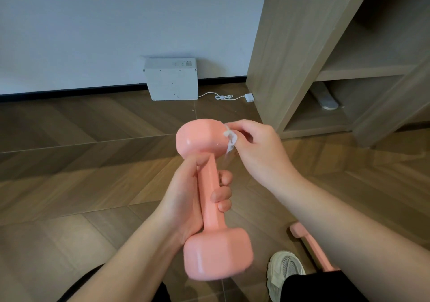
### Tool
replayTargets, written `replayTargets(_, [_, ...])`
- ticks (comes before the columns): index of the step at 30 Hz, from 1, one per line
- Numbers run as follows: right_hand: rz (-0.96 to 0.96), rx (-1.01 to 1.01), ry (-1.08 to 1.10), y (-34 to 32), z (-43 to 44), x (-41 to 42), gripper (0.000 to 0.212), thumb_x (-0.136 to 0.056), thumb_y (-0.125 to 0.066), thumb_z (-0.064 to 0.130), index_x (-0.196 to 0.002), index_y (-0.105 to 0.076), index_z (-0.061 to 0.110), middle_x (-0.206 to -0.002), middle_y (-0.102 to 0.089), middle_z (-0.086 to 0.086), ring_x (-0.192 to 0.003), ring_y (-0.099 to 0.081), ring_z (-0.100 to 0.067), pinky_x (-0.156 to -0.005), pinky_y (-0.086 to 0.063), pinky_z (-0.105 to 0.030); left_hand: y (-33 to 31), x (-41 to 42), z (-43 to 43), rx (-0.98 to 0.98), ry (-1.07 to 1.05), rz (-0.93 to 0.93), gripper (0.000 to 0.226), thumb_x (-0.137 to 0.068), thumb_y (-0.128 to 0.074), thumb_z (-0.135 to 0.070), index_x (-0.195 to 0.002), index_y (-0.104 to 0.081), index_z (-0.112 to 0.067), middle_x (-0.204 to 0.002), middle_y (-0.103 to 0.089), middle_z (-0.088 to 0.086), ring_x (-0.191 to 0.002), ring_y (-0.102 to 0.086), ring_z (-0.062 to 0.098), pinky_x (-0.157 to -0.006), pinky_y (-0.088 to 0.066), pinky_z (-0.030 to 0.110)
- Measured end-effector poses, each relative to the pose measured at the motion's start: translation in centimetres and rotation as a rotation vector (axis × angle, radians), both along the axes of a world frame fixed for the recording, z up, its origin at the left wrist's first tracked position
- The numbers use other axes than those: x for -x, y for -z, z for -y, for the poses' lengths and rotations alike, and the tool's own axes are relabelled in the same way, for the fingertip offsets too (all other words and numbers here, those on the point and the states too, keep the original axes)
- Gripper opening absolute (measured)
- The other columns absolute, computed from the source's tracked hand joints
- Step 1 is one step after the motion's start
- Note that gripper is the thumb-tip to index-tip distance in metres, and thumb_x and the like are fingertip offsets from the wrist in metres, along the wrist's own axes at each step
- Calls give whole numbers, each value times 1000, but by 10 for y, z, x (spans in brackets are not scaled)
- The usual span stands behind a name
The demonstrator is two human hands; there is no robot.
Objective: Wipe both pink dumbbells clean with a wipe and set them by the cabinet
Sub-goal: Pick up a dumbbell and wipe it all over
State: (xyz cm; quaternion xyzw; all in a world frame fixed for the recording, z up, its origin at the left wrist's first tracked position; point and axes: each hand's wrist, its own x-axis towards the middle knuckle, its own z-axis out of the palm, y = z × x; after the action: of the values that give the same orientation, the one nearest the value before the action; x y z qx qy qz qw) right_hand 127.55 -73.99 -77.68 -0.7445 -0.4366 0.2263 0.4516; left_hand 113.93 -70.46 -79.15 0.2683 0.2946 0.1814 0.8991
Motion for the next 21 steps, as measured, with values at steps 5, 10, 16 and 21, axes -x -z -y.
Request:
replayTargets(5, [-122, 1, -205, -8, 3, -14, 41, -85, -67, 35, -125, -61, 27, -97, -71, 11, -90, -65, 1, -89, -47, -23, -2, 1, -2, 18, -8, 85, 31, -91, -49, -32, -106, -61, -9, -77, -52, 9, -50, -45, 18, -41, -42, 25])
replayTargets(10, [180, -26, -196, -10, 5, -13, 58, -79, -77, 23, -133, -56, 21, -130, -60, 8, -118, -52, 0, -102, -36, -16, 3, 1, -4, -38, -52, 6, 36, -92, -51, -37, -106, -61, -5, -78, -58, 7, -68, -60, 17, -64, -59, 40])
replayTargets(16, [296, -164, -143, -11, 13, -7, 49, -72, -82, 22, -118, -63, 21, -118, -64, 12, -104, -58, -6, -89, -47, -25, 12, 0, -2, -146, -83, -174, 39, -104, -36, -35, -120, -58, -6, -75, -61, 6, -59, -55, 18, -56, -51, 33])
replayTargets(21, [496, -322, -305, -6, 11, 1, 21, -90, -62, 4, -109, -71, 4, -129, -58, -10, -115, -56, -23, -96, -46, -38, 8, -6, 0, -90, -51, -109, 29, -97, -41, -32, -100, -60, -11, -67, -51, 6, -48, -45, 18, -45, -42, 28])
